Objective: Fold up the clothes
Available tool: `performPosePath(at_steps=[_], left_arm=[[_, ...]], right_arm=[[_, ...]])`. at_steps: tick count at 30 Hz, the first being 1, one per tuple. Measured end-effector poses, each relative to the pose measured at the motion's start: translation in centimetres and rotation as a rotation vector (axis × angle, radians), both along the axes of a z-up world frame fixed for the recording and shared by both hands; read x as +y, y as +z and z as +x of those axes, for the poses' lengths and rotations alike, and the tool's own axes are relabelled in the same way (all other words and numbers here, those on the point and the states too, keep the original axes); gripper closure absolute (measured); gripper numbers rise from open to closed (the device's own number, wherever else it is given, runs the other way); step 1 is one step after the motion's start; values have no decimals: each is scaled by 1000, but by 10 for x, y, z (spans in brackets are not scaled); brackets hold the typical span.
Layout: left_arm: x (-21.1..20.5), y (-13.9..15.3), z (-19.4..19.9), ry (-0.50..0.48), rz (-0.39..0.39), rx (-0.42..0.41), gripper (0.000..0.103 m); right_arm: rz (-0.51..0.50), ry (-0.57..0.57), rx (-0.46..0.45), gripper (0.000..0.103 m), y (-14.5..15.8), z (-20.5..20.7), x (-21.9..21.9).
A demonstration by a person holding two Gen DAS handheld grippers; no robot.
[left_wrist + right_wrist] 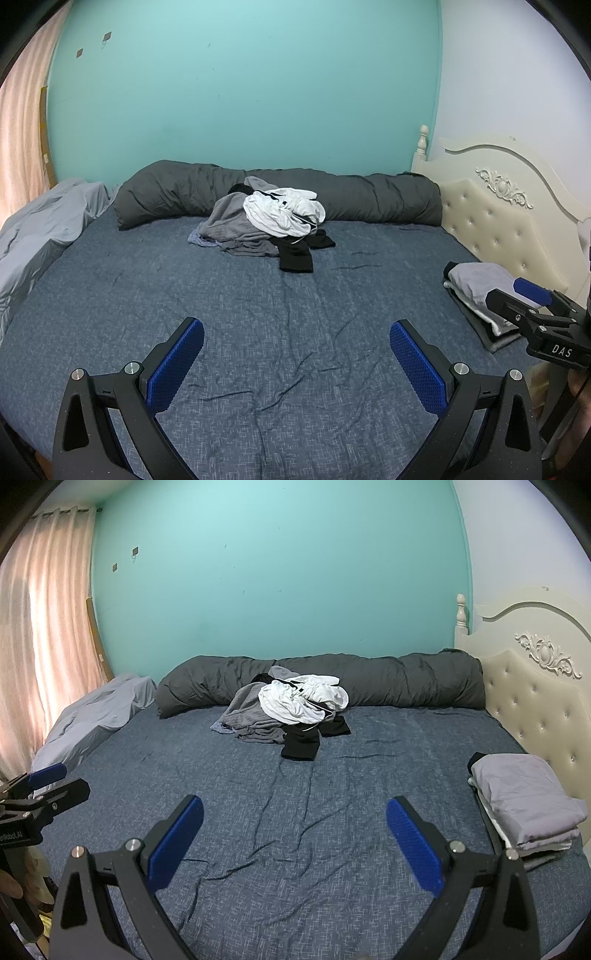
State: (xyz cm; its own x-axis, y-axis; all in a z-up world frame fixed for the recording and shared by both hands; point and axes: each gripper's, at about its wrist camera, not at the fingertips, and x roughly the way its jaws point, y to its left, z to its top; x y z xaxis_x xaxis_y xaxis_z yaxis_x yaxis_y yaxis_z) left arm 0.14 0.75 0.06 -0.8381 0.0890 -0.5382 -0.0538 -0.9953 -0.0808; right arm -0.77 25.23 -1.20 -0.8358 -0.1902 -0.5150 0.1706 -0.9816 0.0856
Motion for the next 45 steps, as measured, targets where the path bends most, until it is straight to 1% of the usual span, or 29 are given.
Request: performPosePath(at_steps=[21,30,37,41,45], left_arm=[[1,1,-1,-15,5,0,0],[0,-6,-10,-27,18,-17,0],[-6,-23,-38,-27,28,-45,0],[-12,-37,-68,-20,51,-62,0],[-21,-53,-111,2,58,-73,0]], right_arm=[[-1,-4,-1,3,1,-1,1],[-1,-3,-19,3,-5,-9,1],[-6,19,-58,3,-27,-42,2],[-23,44,-93,3,-46,-78,1],[-39,74,-93,3,-64,-118,-2]])
